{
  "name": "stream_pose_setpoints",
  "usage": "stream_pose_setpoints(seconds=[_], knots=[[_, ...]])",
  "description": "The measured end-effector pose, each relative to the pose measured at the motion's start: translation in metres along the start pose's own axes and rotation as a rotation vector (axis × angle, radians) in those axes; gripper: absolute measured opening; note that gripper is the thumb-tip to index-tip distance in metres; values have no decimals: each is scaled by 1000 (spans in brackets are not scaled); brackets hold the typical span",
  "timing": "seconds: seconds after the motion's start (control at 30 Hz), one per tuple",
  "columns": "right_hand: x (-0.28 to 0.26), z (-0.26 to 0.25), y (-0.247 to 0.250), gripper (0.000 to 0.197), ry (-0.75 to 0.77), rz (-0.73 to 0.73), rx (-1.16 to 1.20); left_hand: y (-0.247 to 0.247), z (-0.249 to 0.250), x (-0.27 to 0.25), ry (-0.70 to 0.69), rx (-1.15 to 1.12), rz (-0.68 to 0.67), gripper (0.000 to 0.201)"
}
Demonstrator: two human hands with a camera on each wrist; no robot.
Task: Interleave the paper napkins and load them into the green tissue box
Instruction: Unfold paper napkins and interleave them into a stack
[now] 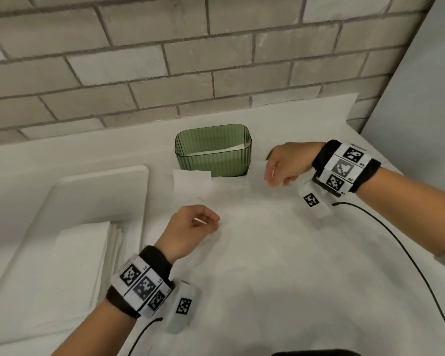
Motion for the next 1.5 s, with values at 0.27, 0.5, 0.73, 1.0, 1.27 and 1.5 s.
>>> stream_pose_setpoints(seconds=[0.27,0.5,0.73,1.0,1.27,1.5], knots=[[0,48,-52,80,-86,34,-65,-48,15,23,-64,420,-351,41],[-7,45,-51,56,-26,186,65,-50,26,16,-137,384,-255,29],[-39,28,-9,24,119,391,171,-46,11,8,-33,288,-203,40],[-97,-33,14,15,551,297,472,-23,62,5,-252,-271,93,50],[-54,12,-56,53,305,87,-40,9,44,-23,-230,-408,466,14],[-49,31,-106,59,274,26,-267,12,30,-32,-202,-480,531,58]])
Point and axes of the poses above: each hand's wrist, its own x-axis towards the middle knuckle, its own y-axis out of the back of the hand, z = x × y, the point moved 5 cm from there along x, towards the middle knuckle, and after that the axes turned 9 degrees about -y, right-handed, at the moved point
